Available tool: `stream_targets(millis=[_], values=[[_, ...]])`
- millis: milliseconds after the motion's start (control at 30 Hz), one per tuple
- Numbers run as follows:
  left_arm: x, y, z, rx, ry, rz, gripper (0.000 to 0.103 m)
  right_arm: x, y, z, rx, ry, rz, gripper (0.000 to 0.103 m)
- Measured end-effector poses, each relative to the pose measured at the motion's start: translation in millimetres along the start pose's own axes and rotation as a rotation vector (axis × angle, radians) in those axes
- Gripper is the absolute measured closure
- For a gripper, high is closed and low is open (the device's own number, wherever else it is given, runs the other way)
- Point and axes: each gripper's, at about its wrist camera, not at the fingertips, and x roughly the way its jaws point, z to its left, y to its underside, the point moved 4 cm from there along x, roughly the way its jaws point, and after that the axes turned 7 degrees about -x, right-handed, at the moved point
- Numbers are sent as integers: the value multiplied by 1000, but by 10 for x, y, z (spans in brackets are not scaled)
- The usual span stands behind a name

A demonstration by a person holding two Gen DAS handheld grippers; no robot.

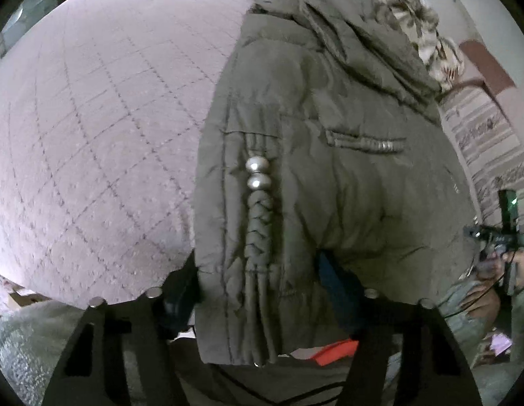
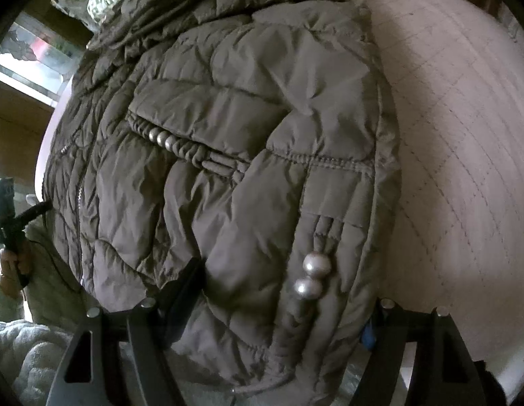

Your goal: Fold large clothes

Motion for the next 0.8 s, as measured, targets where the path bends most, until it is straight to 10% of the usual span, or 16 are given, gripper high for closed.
stream_targets(millis=[167, 300, 800], values=[[-31, 22, 10, 21, -20, 1, 44, -23, 63, -40, 26, -11, -51, 27], [-43, -4, -70, -5, 101, -2, 82, -126, 109, -69, 66, -34, -113, 57], [-832, -491, -691, 88, 303, -180, 89, -947, 15, 45, 162, -210, -362, 82]])
